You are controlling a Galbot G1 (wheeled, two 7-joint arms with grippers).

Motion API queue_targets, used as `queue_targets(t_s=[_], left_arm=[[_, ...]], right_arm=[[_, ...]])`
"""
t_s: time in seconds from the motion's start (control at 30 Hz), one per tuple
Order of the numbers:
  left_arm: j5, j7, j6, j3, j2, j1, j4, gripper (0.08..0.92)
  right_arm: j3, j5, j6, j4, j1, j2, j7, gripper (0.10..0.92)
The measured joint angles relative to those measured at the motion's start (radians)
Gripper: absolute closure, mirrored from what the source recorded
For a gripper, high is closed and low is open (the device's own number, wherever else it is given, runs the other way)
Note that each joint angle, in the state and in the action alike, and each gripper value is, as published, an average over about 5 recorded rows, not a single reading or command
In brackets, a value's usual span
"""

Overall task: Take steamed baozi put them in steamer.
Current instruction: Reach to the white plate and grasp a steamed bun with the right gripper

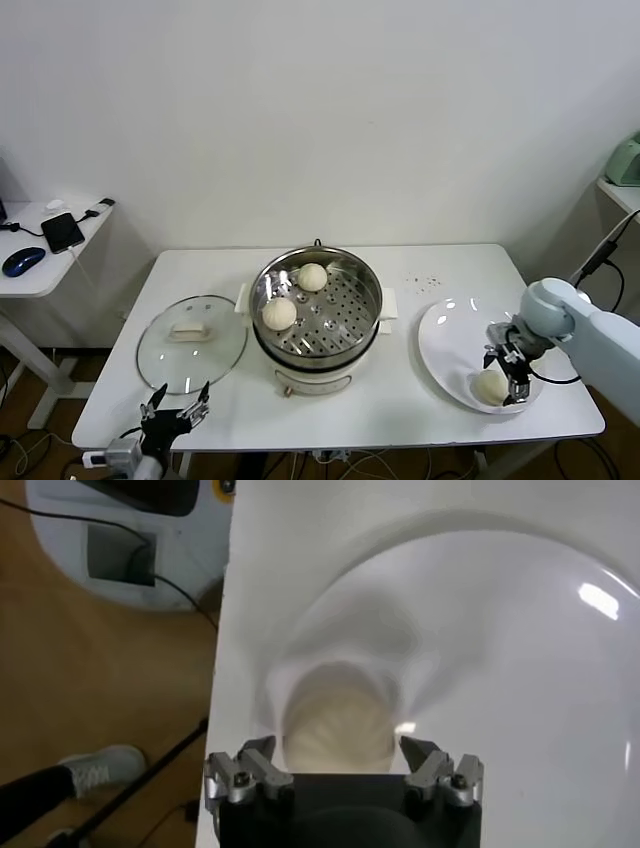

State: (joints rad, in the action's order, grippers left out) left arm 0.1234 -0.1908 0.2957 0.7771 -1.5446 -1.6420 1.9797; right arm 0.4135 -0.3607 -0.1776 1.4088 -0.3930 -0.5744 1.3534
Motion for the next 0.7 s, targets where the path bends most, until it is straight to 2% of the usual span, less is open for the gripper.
queue_targets(t_s=[0.4, 0.7], left_arm=[[-0.001, 0.0, 0.0, 0.0, 0.0, 0.005, -0.008, 0.177], [-0.003, 0.002, 0.0, -0.005, -0.001, 0.008, -0.011, 0.177]], right_arm=[[0.004, -0.015, 0.002, -0.016, -0.004, -0.009, -0.003, 0.218], [-0.004, -0.007, 0.0, -0.023, 0.006, -0.014, -0.005, 0.44]])
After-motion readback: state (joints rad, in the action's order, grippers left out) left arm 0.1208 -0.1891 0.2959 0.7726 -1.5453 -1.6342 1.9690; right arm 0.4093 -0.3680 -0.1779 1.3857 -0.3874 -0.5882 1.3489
